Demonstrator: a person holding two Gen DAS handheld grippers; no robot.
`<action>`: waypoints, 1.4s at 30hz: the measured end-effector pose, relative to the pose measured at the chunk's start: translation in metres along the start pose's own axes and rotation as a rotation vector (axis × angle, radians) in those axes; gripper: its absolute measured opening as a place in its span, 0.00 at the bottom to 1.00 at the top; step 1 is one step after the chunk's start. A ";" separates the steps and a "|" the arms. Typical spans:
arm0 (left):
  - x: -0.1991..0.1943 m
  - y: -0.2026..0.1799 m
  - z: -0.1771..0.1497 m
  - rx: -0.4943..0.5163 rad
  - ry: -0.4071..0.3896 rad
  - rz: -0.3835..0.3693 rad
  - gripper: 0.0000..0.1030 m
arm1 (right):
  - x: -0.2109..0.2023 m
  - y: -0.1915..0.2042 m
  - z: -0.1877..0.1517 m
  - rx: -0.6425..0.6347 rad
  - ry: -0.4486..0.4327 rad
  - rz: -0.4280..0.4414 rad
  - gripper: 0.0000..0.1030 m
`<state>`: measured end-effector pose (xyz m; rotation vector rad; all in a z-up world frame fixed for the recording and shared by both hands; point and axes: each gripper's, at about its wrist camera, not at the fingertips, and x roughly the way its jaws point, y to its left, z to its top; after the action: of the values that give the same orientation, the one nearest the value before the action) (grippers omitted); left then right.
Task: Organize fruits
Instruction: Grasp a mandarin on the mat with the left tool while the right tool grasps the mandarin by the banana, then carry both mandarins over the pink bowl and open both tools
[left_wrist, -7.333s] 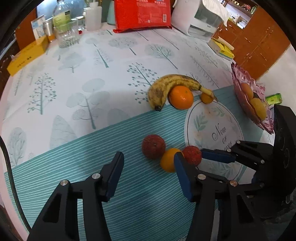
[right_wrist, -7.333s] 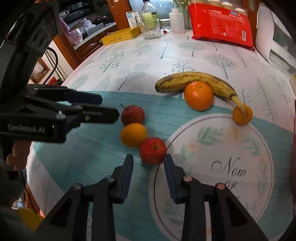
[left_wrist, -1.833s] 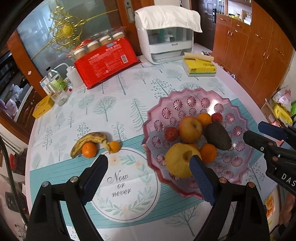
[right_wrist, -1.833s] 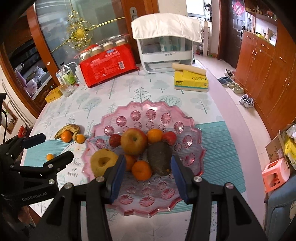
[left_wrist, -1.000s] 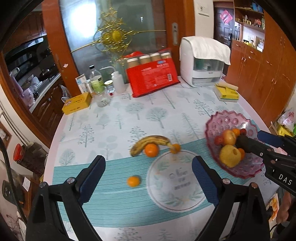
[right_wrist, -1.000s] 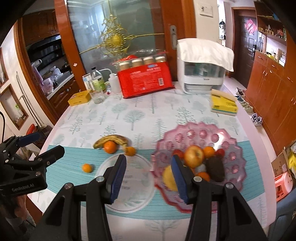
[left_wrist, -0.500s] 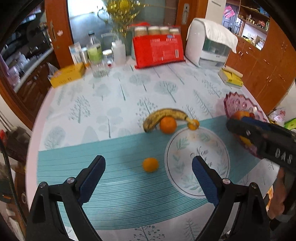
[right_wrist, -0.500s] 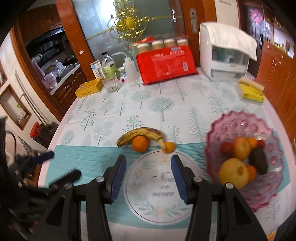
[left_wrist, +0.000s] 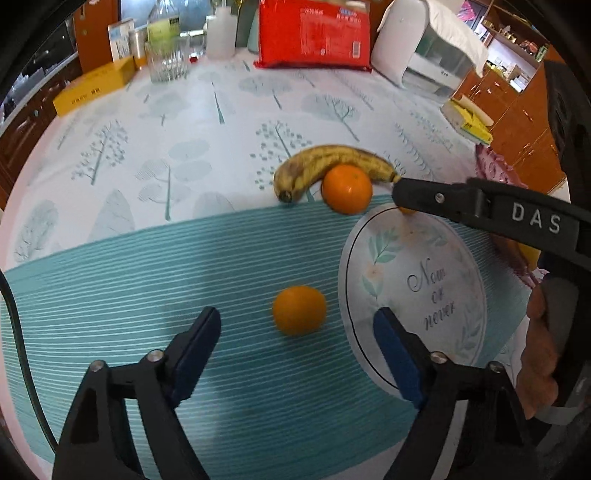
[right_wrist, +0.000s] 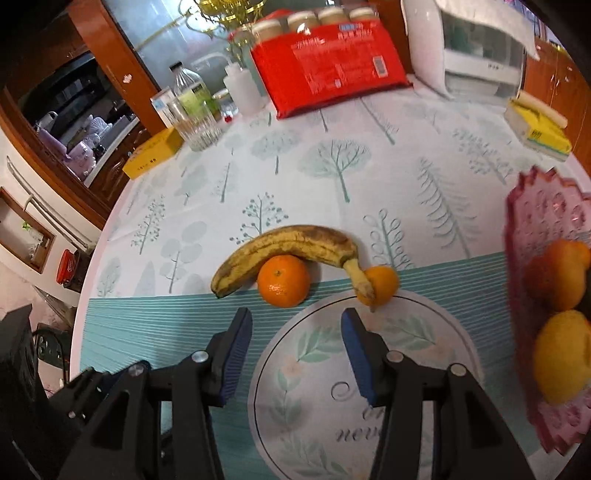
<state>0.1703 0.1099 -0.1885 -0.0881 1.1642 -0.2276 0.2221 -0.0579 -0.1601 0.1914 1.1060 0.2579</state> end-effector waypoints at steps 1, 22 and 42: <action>0.004 0.000 0.000 -0.003 0.004 0.004 0.75 | 0.004 0.000 0.001 0.001 0.003 0.001 0.49; 0.029 0.000 0.006 0.002 0.019 -0.024 0.32 | 0.063 0.021 0.015 -0.094 0.035 -0.055 0.49; 0.006 0.006 0.003 -0.032 -0.023 0.009 0.32 | 0.036 0.013 -0.023 -0.115 0.040 -0.015 0.43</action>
<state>0.1761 0.1145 -0.1936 -0.1132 1.1452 -0.1998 0.2158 -0.0342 -0.1973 0.0762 1.1285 0.3119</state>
